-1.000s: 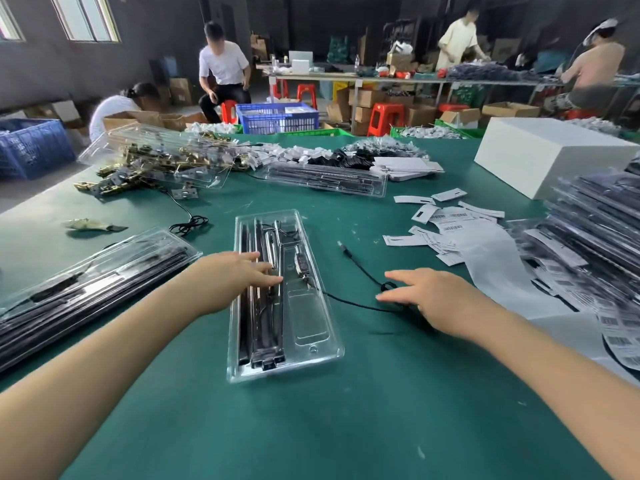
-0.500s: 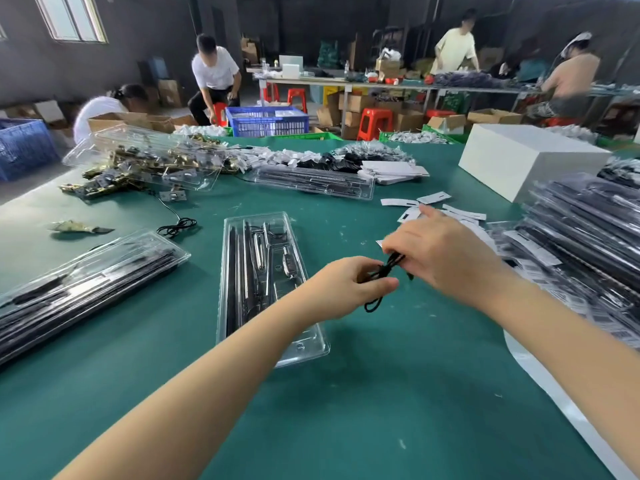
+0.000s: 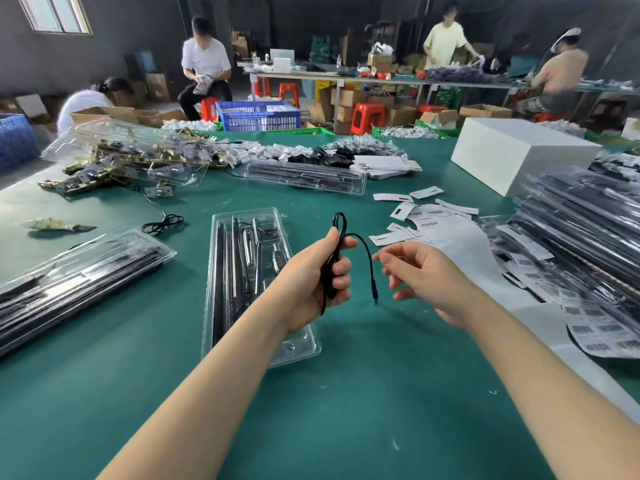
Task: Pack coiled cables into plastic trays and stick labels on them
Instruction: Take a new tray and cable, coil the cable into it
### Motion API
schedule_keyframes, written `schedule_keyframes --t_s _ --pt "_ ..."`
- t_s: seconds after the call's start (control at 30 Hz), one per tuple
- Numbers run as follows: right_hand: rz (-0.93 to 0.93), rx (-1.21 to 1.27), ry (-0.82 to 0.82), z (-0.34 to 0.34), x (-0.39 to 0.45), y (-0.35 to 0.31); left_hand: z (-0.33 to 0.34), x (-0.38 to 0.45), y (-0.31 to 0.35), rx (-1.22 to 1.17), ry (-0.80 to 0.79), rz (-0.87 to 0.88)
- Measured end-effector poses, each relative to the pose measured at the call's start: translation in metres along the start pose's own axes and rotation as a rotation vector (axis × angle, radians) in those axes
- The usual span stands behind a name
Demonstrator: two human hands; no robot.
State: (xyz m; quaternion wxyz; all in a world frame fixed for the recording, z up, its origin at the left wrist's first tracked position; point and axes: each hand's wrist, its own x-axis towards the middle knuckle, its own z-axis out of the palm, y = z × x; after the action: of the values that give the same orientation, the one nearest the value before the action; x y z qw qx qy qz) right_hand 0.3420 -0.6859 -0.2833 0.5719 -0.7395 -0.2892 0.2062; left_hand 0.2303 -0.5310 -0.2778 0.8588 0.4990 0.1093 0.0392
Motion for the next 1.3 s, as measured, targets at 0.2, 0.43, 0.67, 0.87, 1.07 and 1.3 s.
schedule_keyframes --t_s 0.2,0.43,0.67,0.87,1.07,1.3 --pt "0.018 -0.142 0.118 0.029 0.006 0.019 -0.007 -0.002 0.004 -0.142 -0.07 -0.052" --pt "-0.224 -0.277 0.346 0.039 -0.002 0.041 -0.014 -0.003 0.007 -0.136 -0.112 -0.116" --pt "-0.124 0.107 0.236 0.044 -0.022 0.023 -0.004 0.004 -0.003 0.207 0.115 0.139" --pt "-0.148 0.203 0.14 0.06 -0.035 0.011 0.007 0.001 -0.015 0.464 0.051 0.208" --pt "-0.14 0.17 0.132 0.066 -0.038 0.01 0.011 0.001 -0.014 0.268 0.167 0.185" --pt "-0.048 0.329 0.135 0.06 -0.038 0.009 0.006 0.003 -0.014 0.211 0.185 0.141"
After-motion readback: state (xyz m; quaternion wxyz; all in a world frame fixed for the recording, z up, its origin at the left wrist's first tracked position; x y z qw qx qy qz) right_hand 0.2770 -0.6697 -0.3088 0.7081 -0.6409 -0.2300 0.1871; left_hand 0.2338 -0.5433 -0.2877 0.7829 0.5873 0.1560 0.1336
